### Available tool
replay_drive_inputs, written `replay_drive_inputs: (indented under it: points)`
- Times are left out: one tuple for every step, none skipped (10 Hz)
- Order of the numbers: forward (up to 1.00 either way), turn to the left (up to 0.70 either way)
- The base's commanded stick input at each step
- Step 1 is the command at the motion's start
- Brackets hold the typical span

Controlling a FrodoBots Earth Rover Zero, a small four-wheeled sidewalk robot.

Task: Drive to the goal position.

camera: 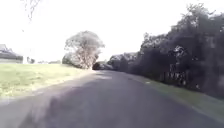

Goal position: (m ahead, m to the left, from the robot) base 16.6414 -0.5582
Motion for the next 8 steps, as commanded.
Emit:
replay_drive_inputs:
  points:
    - [1.0,0.0]
    - [1.0,0.0]
    - [1.0,0.0]
    - [1.0,0.0]
    - [1.0,0.0]
    - [1.0,0.0]
    - [1.0,0.0]
    - [1.0,0.0]
